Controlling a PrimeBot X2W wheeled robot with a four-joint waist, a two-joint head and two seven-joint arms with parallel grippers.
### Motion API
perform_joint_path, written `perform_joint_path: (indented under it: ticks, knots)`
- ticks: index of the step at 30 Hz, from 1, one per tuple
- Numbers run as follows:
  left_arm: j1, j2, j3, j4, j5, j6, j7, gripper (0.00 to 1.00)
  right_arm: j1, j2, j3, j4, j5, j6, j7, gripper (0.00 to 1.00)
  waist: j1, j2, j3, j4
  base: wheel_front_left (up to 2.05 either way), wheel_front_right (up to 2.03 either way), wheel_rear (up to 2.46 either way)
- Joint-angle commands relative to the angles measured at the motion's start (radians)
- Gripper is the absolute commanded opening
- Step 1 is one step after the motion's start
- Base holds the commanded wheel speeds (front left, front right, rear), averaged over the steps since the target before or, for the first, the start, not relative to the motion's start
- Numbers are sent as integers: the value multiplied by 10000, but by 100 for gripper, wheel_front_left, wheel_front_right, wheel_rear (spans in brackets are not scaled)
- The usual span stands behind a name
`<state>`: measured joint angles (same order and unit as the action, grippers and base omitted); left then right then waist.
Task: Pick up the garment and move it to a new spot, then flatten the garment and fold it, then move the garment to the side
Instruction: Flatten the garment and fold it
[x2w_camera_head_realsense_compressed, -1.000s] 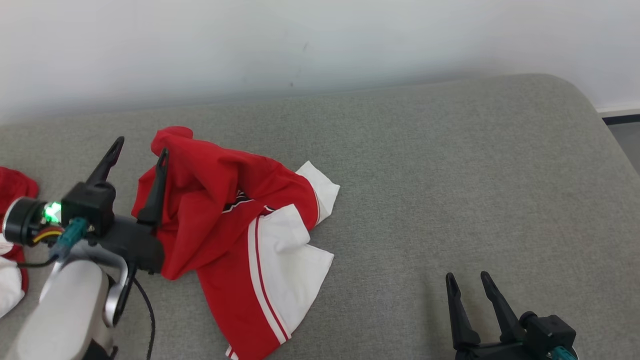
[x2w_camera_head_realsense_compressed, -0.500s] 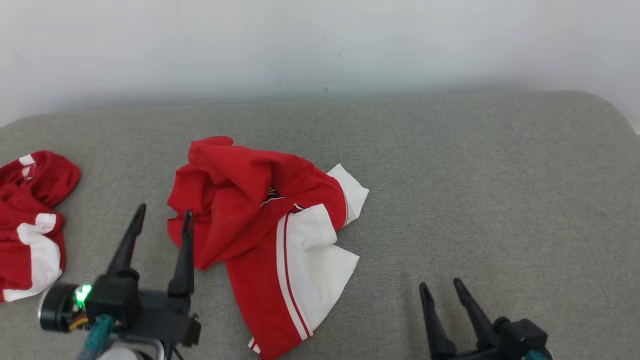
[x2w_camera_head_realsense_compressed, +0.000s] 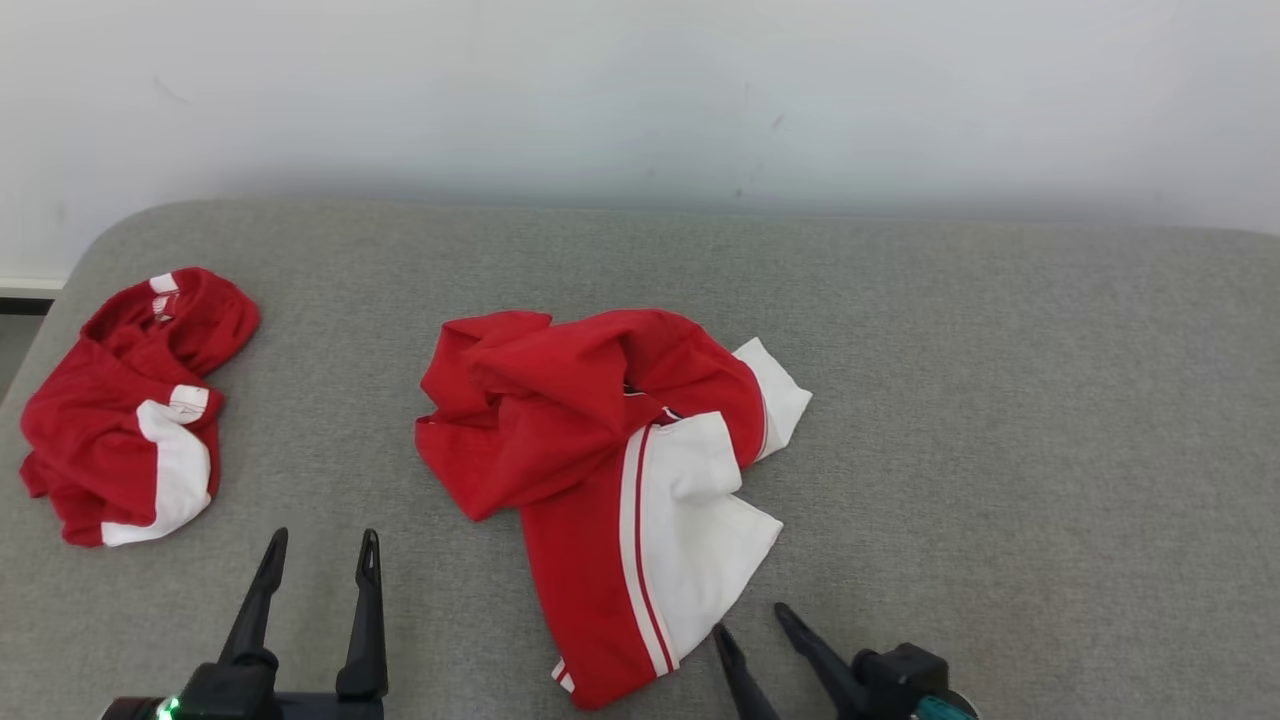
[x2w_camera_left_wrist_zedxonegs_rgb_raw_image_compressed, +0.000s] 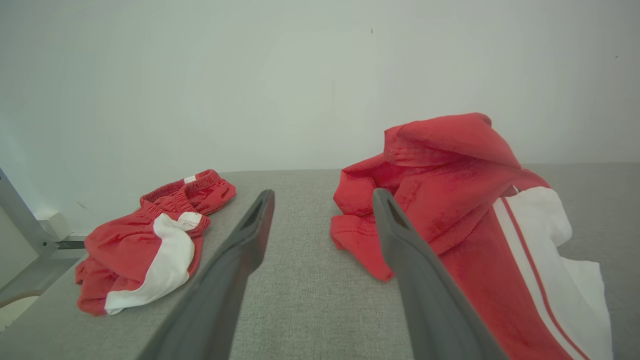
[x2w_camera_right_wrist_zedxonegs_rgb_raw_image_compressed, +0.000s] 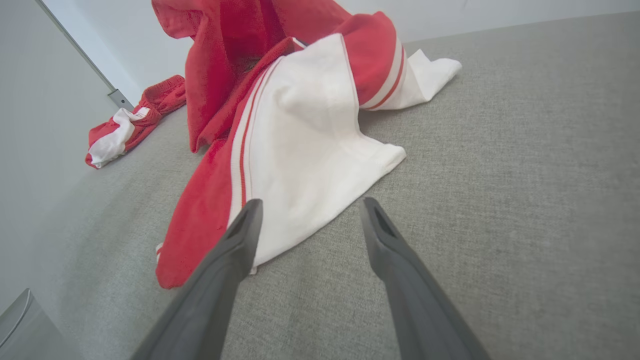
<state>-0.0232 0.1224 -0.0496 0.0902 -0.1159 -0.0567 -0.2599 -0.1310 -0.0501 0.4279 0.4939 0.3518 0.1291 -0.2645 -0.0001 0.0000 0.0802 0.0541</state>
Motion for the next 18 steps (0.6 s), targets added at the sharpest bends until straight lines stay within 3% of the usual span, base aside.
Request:
perform_joint_path:
  ticks: [1,11,18]
  knots:
    - [183,-94,69,59,63,-59,-51,100,-176,-5,204,124,150,32,-27,100,1,0,-95,172,0,0,0]
    - [450,-500,357,223,370,-380,-51,100,-1476,-9,2127,2679,489,32,-26,100,1,0,-309,734,0,0,0]
    - [461,-609,426,316,441,-467,-51,100,-1991,-8,2732,3672,767,32,-23,100,1,0,-370,878,0,0,0]
